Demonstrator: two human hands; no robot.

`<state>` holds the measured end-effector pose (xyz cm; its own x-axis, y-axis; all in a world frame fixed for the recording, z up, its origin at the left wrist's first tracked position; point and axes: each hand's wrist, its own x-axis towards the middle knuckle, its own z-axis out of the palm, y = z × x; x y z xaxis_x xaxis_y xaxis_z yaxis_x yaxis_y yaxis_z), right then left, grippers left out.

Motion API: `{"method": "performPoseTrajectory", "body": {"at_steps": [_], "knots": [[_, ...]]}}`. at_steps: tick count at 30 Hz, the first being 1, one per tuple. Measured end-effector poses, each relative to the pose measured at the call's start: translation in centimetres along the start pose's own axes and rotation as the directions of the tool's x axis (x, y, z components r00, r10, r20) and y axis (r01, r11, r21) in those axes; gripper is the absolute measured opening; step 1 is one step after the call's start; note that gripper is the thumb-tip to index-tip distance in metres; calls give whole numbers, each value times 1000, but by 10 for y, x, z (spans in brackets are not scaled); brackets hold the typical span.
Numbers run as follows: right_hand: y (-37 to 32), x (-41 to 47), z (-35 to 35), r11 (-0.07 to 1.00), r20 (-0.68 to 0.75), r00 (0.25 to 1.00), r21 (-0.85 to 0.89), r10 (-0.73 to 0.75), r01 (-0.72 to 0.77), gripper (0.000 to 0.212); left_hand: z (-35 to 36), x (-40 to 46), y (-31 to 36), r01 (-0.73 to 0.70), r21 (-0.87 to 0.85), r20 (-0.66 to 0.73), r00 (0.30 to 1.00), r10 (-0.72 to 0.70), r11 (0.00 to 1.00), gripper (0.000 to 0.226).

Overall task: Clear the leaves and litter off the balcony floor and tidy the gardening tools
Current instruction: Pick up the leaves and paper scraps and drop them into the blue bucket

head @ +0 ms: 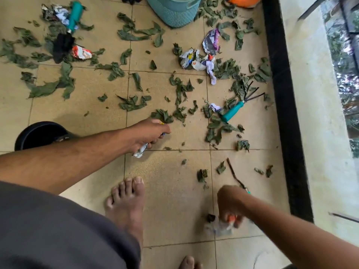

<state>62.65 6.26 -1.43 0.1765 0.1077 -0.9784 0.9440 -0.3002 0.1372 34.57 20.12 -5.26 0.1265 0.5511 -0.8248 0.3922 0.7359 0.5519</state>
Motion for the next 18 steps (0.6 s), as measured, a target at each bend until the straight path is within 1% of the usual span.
{"method": "performPoseTrajectory", "body": {"at_steps": [1,2,4,5,7,9,10,11,13,14,15,16,17,18], "knots": [[8,7,19,1000,-26,1000,-14,-11,10,27,5,2,-1,0,3,23,1000,0,1000,15],[13,13,35,998,-83,995,-38,-48,45,26,8,4,0,-4,6,42,999,4,1000,15],[12,23,57,990,-233,963,-50,-138,130,15,14,7,2,-5,19,61,998,4,1000,17],[9,27,63,984,-297,939,-10,-173,179,8,15,9,3,-7,25,66,998,5,1000,17],[0,38,69,951,-369,908,153,-197,269,14,17,13,3,-2,22,76,997,0,1000,20],[-16,43,61,874,-448,874,328,-191,359,16,15,19,2,19,4,88,996,-19,1000,25],[-27,43,52,825,-509,843,391,-175,407,15,13,22,1,25,-3,91,996,-25,1000,27],[-38,42,39,776,-586,796,427,-155,465,14,12,26,1,28,-2,88,996,-28,1000,27],[-58,39,6,686,-723,683,442,-108,577,14,12,29,3,13,23,58,998,-15,1000,27],[-65,36,-10,647,-761,643,446,-89,618,14,12,31,2,0,49,40,999,-2,999,26],[-67,33,-26,587,-771,633,477,-78,654,14,12,32,2,-16,69,25,1000,14,998,25],[-65,31,-41,500,-747,660,542,-81,675,15,12,34,3,-33,73,11,999,32,997,24],[-58,29,-53,406,-699,707,619,-106,672,15,12,35,4,-47,69,-2,999,47,997,23],[-48,26,-63,365,-642,753,672,-148,645,15,11,35,5,-58,66,-18,998,60,996,26]]}}
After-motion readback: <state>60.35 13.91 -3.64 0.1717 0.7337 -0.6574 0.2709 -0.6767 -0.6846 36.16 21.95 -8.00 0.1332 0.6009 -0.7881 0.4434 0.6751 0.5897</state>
